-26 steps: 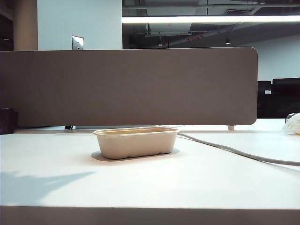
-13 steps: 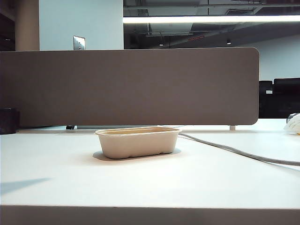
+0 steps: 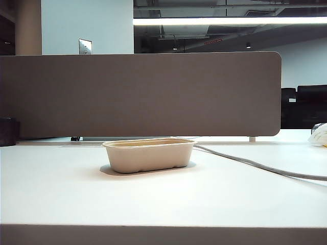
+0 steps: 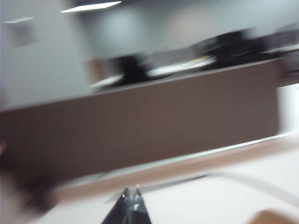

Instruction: Pick up the cleaning sponge from the table and place it into the paper lunch box.

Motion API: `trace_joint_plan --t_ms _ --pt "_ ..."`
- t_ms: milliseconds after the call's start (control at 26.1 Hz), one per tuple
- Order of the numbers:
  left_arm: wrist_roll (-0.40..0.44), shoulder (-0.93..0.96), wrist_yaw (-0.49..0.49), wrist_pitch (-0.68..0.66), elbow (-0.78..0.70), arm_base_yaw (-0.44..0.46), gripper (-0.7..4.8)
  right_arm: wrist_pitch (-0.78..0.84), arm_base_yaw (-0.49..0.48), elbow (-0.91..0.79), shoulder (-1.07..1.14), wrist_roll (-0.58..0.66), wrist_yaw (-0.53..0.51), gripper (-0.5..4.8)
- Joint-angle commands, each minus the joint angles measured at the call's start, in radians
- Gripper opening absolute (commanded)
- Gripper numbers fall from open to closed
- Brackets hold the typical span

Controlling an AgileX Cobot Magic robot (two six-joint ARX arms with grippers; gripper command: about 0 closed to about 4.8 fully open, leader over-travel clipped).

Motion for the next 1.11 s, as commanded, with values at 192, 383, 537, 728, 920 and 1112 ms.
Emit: trace_joint_plan --t_ms 192,383,537,728,920,1112 --pt "-0.014 -0.123 -0.08 -0.086 -0.269 0.15 -0.03 0.017 0.0 0.001 0.001 0.0 0.001 -0.05" --pt "-0.082 -0.249 -0.081 0.038 -0.498 0.144 -0.03 0.017 0.0 0.001 0.001 0.0 0.001 -0.05" --pt "-0.119 -0.344 -0.084 0.196 -0.675 0.108 -0.03 0.017 0.0 0.001 0.0 0.0 0.001 -0.05" --pt "-0.175 -0.343 -0.144 0.229 -0.762 0.053 -0.03 0.016 0.0 0.001 0.001 0.0 0.001 -0.05" --pt "-0.193 -0.343 -0.277 0.231 -0.804 -0.03 -0.03 0.017 0.0 0.001 0.0 0.0 0.001 -0.05" --pt "-0.193 -0.343 -0.352 0.233 -0.804 -0.054 -0.03 0.017 0.0 0.001 0.0 0.0 0.001 -0.05"
